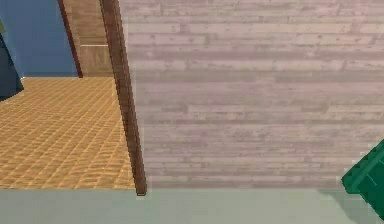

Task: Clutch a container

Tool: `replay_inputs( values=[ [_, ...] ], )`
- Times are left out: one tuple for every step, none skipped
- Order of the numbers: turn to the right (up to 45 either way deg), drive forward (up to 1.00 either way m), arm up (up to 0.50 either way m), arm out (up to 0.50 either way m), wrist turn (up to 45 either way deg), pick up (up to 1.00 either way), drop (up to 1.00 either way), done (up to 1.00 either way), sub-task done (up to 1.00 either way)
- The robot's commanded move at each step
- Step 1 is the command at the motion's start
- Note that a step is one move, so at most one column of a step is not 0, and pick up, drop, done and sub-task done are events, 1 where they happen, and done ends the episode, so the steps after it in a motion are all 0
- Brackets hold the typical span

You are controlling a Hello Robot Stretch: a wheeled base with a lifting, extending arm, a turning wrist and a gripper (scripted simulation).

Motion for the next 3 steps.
replay_inputs(
  values=[
    [0.0,0.00,0.00,0.00,45.0,0.00,0.00,0.00,0.00],
    [0.0,0.00,0.00,0.00,45.0,0.00,0.00,0.00,0.00],
    [0.0,0.00,0.00,0.00,45.0,0.00,0.00,0.00,0.00]
  ],
)
